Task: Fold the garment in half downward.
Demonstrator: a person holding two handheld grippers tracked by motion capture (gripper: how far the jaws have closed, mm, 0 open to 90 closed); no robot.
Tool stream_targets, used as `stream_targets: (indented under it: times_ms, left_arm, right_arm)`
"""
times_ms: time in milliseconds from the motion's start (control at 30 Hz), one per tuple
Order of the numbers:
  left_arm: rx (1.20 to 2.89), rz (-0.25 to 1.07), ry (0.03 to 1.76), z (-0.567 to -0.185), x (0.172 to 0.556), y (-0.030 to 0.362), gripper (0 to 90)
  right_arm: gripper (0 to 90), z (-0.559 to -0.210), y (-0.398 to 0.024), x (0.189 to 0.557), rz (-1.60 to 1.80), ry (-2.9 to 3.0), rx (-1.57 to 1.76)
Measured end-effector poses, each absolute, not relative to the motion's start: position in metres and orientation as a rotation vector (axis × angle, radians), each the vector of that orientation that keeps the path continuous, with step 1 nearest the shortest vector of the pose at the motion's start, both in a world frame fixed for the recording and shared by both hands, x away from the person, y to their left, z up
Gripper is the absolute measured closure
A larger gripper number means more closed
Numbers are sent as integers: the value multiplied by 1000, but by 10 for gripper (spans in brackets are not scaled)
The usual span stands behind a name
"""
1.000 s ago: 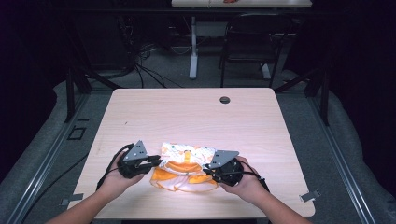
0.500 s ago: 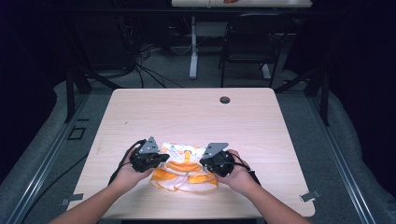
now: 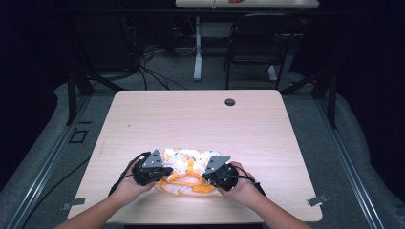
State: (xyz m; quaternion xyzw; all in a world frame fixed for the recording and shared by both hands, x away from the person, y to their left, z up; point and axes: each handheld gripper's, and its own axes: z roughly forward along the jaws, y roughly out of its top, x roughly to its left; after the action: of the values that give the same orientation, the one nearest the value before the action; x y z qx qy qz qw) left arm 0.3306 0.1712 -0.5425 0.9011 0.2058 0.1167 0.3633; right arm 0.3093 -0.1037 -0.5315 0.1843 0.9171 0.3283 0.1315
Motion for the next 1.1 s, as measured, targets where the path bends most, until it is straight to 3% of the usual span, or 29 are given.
stream_targets:
  times_ms: [1100]
  left_arm:
    - [2327,261,557,-567,323,181,896]
  right_arm:
    - [900,-563,-104,300,941,2759,570]
